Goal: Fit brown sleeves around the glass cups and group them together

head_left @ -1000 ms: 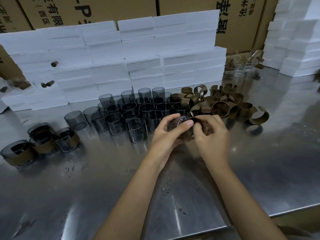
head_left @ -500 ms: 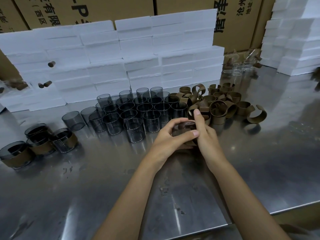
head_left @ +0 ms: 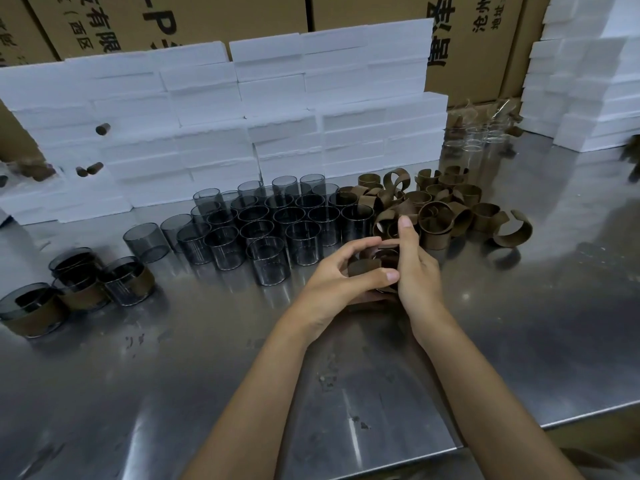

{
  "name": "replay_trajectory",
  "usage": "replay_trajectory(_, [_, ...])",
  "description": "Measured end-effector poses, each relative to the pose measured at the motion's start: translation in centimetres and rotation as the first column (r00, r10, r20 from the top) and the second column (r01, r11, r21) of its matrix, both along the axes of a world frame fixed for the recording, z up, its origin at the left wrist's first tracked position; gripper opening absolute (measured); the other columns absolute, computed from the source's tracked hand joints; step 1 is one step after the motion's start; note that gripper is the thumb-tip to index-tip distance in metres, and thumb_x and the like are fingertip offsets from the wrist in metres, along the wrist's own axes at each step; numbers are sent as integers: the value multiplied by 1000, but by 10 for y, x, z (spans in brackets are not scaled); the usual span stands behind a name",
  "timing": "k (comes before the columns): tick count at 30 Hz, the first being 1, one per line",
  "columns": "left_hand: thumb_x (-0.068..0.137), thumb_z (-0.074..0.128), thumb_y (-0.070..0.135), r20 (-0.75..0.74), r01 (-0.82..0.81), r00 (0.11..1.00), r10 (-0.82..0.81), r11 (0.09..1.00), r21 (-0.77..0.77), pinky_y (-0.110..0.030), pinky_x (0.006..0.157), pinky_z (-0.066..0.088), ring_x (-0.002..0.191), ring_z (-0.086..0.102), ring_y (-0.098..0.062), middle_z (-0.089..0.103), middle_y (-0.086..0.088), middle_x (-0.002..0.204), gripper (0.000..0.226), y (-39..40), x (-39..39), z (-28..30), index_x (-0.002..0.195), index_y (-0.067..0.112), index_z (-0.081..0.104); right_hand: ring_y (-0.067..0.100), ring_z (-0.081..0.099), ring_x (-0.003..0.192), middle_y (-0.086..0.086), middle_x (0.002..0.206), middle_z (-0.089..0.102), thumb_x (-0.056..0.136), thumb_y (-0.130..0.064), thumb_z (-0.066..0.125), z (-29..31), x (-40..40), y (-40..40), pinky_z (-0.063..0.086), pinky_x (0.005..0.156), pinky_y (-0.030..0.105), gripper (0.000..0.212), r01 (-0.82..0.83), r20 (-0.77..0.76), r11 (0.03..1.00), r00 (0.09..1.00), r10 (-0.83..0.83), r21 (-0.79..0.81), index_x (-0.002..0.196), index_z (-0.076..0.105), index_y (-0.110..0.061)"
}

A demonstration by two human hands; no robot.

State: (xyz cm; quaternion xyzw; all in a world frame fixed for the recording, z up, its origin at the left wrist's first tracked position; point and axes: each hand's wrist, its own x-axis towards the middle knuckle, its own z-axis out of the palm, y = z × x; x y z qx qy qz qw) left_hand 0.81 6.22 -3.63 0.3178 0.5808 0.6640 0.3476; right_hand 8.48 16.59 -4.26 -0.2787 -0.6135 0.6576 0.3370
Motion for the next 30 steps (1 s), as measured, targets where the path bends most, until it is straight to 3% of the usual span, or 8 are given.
replay_trajectory(4, [76,82,13,13,11,1000,-11,1000,16,-45,100,58,118,69,-21,65,-7,136,66,0,-1,-1,138,18,62,-9,69,76,-19,79,76,76,-83,38,0,-2,0,49,66,21,53,16,1,1000,1000,-16,15,76,76,-45])
replay_trajectory(9, [76,80,4,48,38,998,-42,997,66,-39,100,56,124,66,-20,62,-9,141,72,3,2,-1,143,16,57,-7,70,75,-19,79,77,91,-73,41,-2,-2,7,49,69,22,48,90,-57,995,994,-93,-45,70,77,-49])
replay_trajectory(13, [85,75,-5,54,52,997,-57,996,74,-32,92,58,125,65,-23,61,-11,143,63,1,0,0,143,14,57,-8,70,76,-21,81,76,92,-72,41,-4,-4,9,50,71,24,52,62,-47,995,997,-66,-73,82,77,-35])
replay_trajectory(16, [87,73,-5,64,53,996,-58,996,76,-34,93,59,125,65,-25,62,-11,142,61,0,-1,1,142,13,57,-4,71,78,-22,80,76,93,-71,42,-5,-4,11,52,72,26,48,42,-41,994,998,-46,-101,86,75,-37])
replay_trajectory(21, [88,74,-2,16,51,999,-52,998,34,-44,97,58,119,68,-25,65,-16,135,55,-1,-1,0,139,16,62,-1,72,76,-9,86,77,92,-61,57,-7,-4,13,59,80,35,42,36,-33,993,999,-40,-110,84,73,-22])
replay_trajectory(23, [88,74,-1,-1,39,999,-39,999,20,-47,100,57,119,68,-25,66,-14,134,57,0,0,-1,141,19,60,8,74,82,-1,89,78,92,-53,64,-6,-2,13,59,82,36,38,55,-52,990,997,-62,-128,88,72,-17])
replay_trajectory(27, [85,76,0,50,-22,999,20,999,38,-53,107,51,126,65,-27,69,-9,133,78,3,0,-1,152,22,42,8,75,75,-6,81,79,95,-40,67,-3,0,17,57,62,22,21,-6,-116,976,993,-19,-218,81,80,-29])
replay_trajectory(30, [85,76,13,86,-117,990,112,992,50,-53,105,53,120,68,-29,70,-14,129,60,1,-3,5,142,14,55,8,71,67,-3,75,76,94,-23,70,-2,0,17,54,56,20,13,-20,-147,957,989,-24,-290,82,75,-19])
